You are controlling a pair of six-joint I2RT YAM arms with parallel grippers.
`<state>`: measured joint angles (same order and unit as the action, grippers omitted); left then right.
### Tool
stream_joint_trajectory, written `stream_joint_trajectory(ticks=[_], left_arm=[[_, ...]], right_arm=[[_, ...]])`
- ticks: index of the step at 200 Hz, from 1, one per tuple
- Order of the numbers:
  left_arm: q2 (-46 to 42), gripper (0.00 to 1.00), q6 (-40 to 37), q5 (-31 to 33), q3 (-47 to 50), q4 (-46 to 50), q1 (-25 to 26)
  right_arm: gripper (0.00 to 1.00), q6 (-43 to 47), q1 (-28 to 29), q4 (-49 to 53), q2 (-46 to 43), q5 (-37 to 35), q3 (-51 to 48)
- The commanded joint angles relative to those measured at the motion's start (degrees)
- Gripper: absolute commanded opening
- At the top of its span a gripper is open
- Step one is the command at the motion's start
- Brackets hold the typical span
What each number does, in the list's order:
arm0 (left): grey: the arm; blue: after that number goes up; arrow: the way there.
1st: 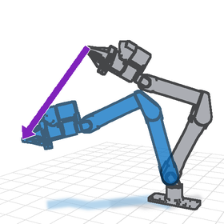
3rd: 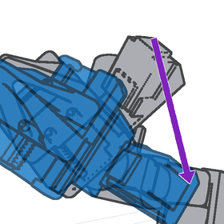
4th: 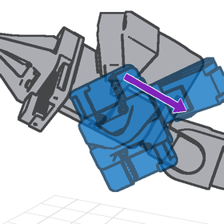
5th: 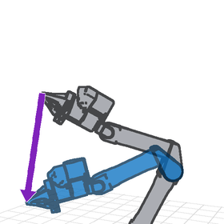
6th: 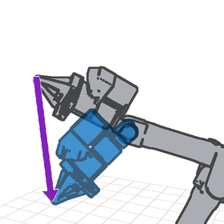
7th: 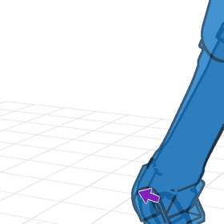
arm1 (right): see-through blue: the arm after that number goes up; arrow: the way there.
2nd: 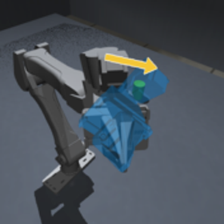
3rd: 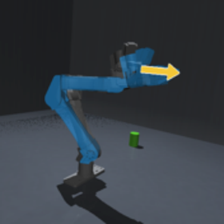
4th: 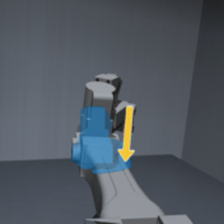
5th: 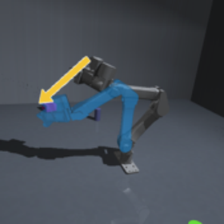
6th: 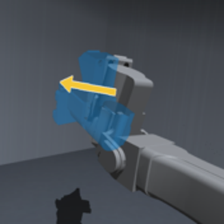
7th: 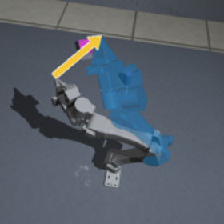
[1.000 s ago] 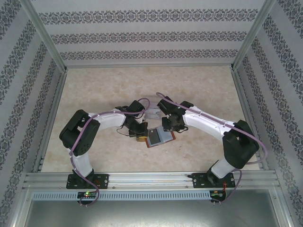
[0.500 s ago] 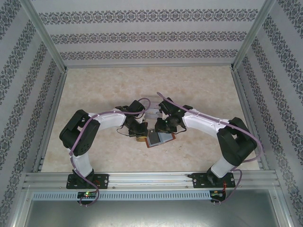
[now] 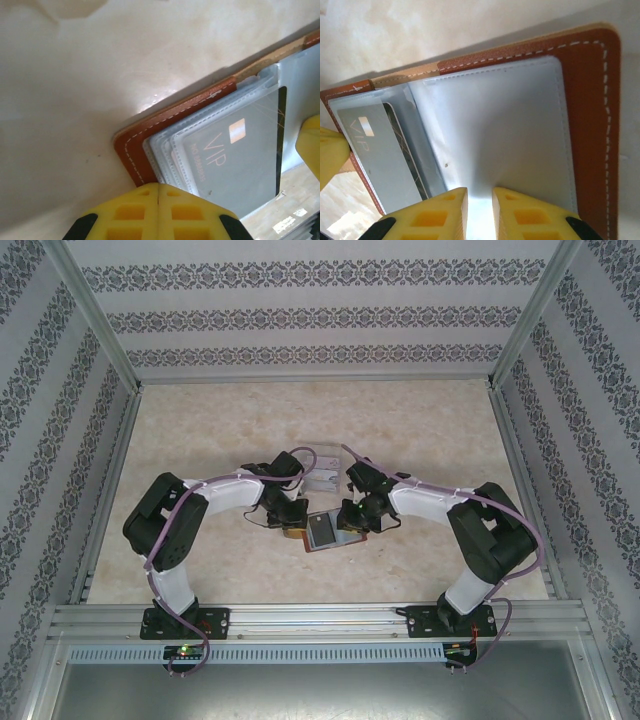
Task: Take the credit cards out of the card holder
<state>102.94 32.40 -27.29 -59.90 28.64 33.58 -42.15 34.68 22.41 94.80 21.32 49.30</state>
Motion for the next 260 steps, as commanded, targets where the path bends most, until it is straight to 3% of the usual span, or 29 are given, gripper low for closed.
stream_joint_trajectory(ticks=[1, 73, 122, 260], left_arm=[[-2.61, 0.04, -1.73, 4.43, -0.73, 5.75, -0.96], [-4.70, 0.06, 0.94, 0.41, -3.12, 4.19, 0.11], [-3.11, 0.04, 4.89, -3.42, -1.86, -1.86, 1.77], [2.93, 0.03, 2.14, -1.45, -2.15, 0.76, 2.10]], right_arm=[[0.22, -2.00, 1.23, 0.50, -1.41, 1.08, -1.75], [0.22, -2.75, 1.70, 0.96, -5.46, -0.57, -0.02], [0.23, -3.25, 0.59, -5.30, -4.51, 5.08, 0.27], [0.29, -5.40, 0.81, -10.66, 0.46, 9.79, -0.08]])
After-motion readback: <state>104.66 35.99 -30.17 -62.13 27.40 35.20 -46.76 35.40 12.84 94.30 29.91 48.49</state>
